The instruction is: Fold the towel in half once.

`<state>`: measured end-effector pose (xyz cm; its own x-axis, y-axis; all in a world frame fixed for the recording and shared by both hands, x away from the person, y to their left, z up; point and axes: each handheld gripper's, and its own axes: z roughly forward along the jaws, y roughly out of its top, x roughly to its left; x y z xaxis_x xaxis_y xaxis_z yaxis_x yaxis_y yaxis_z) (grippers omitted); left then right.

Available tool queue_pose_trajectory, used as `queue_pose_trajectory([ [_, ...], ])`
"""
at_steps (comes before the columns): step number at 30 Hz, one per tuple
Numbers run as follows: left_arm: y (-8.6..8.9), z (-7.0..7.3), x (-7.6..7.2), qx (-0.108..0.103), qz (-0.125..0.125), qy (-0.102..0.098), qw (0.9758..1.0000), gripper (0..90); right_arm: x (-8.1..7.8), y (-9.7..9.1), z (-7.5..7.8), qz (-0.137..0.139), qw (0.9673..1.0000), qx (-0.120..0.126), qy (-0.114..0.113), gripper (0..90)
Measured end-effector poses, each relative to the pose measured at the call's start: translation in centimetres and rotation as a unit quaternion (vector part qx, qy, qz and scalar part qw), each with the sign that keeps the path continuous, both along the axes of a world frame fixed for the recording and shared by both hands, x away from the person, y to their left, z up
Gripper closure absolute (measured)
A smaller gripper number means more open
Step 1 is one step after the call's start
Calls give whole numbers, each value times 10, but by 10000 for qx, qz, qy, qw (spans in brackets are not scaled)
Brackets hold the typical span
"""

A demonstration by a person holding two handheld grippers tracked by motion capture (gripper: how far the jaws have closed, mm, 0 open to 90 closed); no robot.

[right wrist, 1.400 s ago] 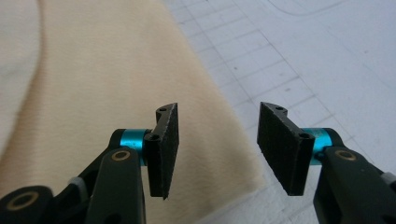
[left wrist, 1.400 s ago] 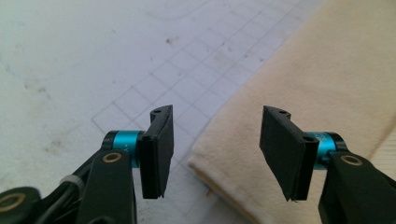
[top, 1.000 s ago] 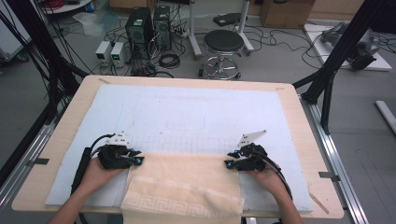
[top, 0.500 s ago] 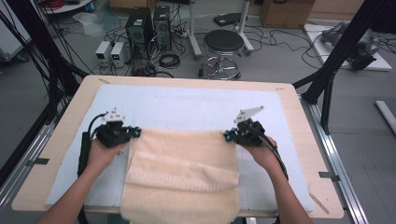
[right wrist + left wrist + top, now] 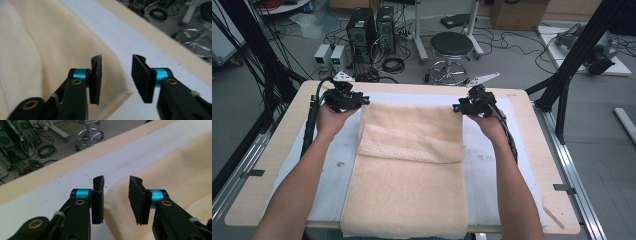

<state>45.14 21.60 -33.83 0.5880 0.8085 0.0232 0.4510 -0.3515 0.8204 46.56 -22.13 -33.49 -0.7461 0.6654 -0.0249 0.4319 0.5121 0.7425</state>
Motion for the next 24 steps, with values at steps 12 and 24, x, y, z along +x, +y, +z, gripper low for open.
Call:
queue_pose_trajectory([
  [12, 5, -61, -31, -239, -674, 665, 9952, 521, -50, -8, -40, 483, 9982, 219, 270, 481],
  [24, -19, -85, -34, 273, -868, 1080, 9900, 579, -76, -6, -78, 783, 9939, 102, 764, 497],
])
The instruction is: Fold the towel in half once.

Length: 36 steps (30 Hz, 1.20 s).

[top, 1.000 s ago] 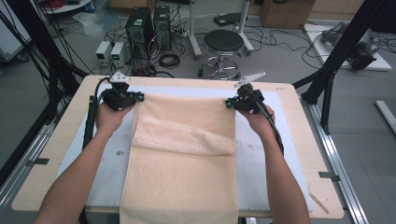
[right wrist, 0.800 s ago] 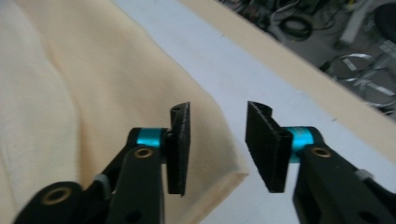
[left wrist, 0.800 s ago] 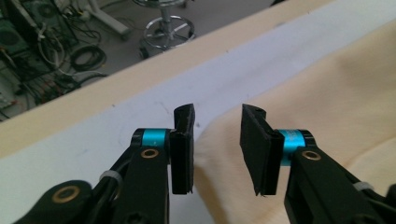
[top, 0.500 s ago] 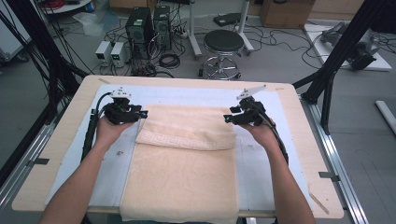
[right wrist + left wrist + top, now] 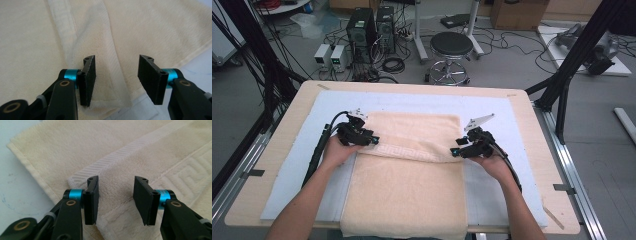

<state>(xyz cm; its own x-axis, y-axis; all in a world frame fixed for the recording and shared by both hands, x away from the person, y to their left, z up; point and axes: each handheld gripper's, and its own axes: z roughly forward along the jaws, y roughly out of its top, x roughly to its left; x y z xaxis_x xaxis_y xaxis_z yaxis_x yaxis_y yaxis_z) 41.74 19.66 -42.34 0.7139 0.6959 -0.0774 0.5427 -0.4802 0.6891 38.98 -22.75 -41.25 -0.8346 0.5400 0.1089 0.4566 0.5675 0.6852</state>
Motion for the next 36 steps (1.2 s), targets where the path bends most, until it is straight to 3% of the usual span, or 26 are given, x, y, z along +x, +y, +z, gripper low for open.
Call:
queue_pose_trajectory([
  [2, 1, -4, -4, -73, 99, -161, 9998, 640, 1, 1, -7, 26, 9999, -29, 134, 528],
  [5, 4, -5, -8, -124, 124, -217, 9996, 736, 2, 7, -12, 73, 9995, -86, 306, 644],
  [9, 6, 0, -11, -68, 125, -308, 9994, 871, 1, 13, -11, 190, 9995, -134, 219, 825],
  [17, 15, 21, -24, -541, 46, -560, 9970, 893, -7, 13, 3, 284, 9996, -14, 1, 852],
  [25, 21, 27, -40, -682, -3, -684, 9953, 893, -25, 7, 26, 411, 9982, 231, -360, 851],
  [30, 30, 38, -81, -673, -306, -953, 9927, 893, -52, 7, 45, 621, 9956, 263, -650, 851],
  [32, 35, 42, -108, -701, -541, -1107, 9899, 892, -71, 10, 53, 856, 9928, 204, -813, 850],
  [34, 42, 42, -136, -728, -719, -1219, 9873, 890, -89, 10, 58, 1030, 9902, 301, -895, 831],
  [36, 50, 42, -155, -734, -779, -1263, 9862, 794, -105, 9, 60, 1213, 9878, 449, -863, 787],
])
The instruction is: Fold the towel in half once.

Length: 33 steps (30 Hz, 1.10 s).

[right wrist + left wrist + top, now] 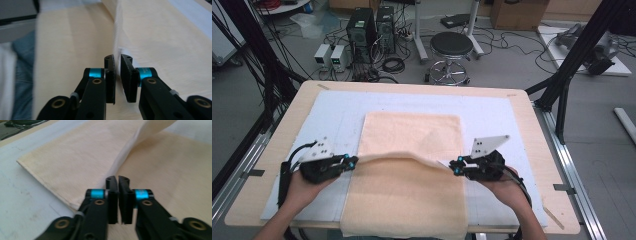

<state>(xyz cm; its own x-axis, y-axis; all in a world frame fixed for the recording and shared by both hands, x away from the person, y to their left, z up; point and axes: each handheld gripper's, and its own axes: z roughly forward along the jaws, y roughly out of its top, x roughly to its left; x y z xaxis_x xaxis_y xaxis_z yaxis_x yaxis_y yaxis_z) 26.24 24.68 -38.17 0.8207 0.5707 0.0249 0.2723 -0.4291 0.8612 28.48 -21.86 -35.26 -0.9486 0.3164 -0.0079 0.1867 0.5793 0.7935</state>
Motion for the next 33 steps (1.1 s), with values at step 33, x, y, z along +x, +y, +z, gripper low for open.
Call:
queue_pose_trajectory([
  [33, -27, -58, 25, 572, -80, 614, 9964, 798, 26, -3, -81, -473, 9946, -607, 692, 817],
])
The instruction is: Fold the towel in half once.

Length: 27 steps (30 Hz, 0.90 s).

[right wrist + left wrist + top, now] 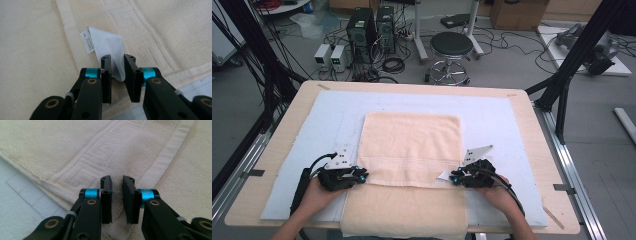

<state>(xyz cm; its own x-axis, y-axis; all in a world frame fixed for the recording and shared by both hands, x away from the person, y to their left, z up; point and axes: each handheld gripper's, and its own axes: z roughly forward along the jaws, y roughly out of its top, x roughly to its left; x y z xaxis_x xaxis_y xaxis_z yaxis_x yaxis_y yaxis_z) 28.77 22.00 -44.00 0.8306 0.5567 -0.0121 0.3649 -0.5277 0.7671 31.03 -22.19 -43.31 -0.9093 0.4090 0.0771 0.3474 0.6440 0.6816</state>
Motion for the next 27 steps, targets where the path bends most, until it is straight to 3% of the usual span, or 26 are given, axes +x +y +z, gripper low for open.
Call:
queue_pose_trajectory([
  [6, 3, 6, 1, -91, 31, 104, 9999, 844, 0, -1, 6, 58, 10000, -29, -15, 855],
  [13, 10, 23, -4, -341, 65, -122, 9993, 849, -2, -3, 21, 83, 9998, 147, -78, 859],
  [18, 14, 33, -11, -375, 45, -203, 9991, 851, -7, 0, 33, 221, 9995, 201, -138, 860],
  [22, 17, 46, -32, -439, 26, -335, 9985, 853, -19, 1, 45, 351, 9987, 259, -250, 860],
  [25, 21, 56, -59, -394, -108, -479, 9980, 853, -36, 1, 59, 531, 9973, 304, -399, 860],
  [27, 24, 60, -83, -400, -199, -457, 9980, 854, -56, -1, 70, 692, 9958, 424, -417, 860],
])
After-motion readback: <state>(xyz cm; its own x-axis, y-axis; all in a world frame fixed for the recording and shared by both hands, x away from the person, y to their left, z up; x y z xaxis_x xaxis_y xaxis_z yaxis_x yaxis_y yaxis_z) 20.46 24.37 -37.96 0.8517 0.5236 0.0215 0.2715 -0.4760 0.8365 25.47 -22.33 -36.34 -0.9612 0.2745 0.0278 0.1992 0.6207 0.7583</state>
